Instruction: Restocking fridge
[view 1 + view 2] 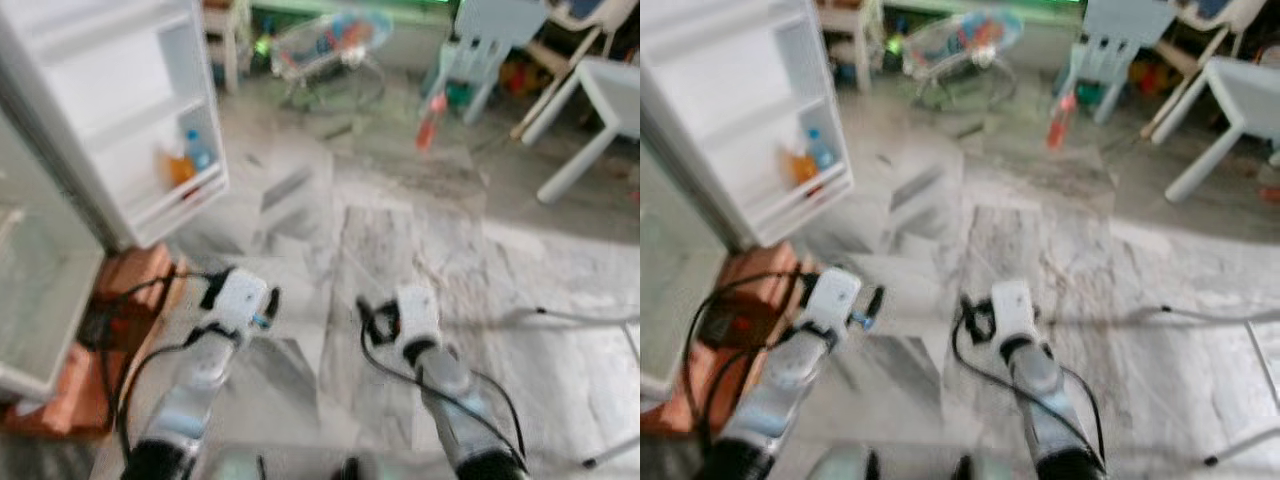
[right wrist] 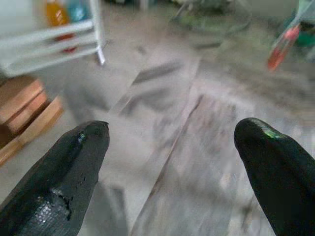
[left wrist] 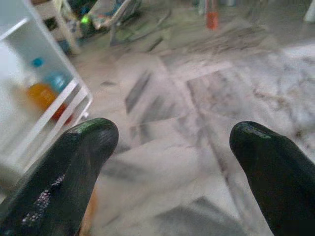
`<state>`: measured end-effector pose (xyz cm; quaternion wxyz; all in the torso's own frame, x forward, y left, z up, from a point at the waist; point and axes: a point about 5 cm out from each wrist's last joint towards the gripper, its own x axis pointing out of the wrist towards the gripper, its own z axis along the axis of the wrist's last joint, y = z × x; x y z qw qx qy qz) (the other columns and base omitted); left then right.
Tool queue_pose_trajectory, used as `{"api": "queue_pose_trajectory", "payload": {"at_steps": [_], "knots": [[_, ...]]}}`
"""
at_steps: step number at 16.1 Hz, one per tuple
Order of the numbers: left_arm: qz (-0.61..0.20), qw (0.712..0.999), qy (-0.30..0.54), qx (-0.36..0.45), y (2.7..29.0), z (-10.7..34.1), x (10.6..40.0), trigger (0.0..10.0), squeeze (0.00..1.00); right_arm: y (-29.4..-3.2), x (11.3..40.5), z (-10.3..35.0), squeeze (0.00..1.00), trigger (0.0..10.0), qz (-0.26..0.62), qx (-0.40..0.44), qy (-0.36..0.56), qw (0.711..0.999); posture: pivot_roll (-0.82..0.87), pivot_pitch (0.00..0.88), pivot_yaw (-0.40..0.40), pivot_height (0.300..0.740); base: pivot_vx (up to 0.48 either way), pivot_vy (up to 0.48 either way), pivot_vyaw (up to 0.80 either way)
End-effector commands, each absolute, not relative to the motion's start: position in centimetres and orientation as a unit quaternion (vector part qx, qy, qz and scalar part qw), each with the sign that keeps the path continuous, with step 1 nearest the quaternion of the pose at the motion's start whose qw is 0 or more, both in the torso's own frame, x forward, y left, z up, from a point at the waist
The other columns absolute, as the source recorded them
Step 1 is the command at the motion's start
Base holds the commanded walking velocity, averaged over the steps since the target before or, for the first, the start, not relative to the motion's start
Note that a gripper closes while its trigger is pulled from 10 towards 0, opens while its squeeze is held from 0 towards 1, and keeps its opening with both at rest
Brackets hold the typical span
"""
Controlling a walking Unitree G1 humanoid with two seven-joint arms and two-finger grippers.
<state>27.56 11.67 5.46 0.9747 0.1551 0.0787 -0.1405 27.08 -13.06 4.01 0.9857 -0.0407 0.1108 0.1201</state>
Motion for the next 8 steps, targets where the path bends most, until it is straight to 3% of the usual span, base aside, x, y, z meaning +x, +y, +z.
{"api": "queue_pose_trajectory", "payload": {"at_steps": [1,4,6,8], "knots": [[-0.137,0.976,0.080,0.151,11.3,5.4,27.6,10.0,0.00,-13.7,27.2,4.1,0.00,10.0,0.107,-0.039,0.108,0.988,0.17,0.094,-0.084,0.740,0.480,0.000,0.77],[-0.154,0.971,0.074,0.167,10.7,5.3,27.4,10.0,0.00,-13.6,28.1,5.2,0.00,10.0,0.110,-0.045,0.083,0.989,0.16,0.088,-0.082,0.740,0.474,0.000,0.69],[-0.157,0.971,0.073,0.167,10.6,5.2,27.3,10.0,0.00,-14.0,28.1,5.0,0.00,10.0,0.090,-0.049,0.083,0.991,0.16,0.090,-0.079,0.740,0.429,0.000,0.00],[-0.145,0.974,0.077,0.156,11.3,5.1,27.0,10.0,0.00,-14.5,28.1,5.1,0.00,10.0,0.066,-0.064,0.071,0.993,0.15,0.087,-0.074,0.740,0.369,-0.306,0.00]]}}
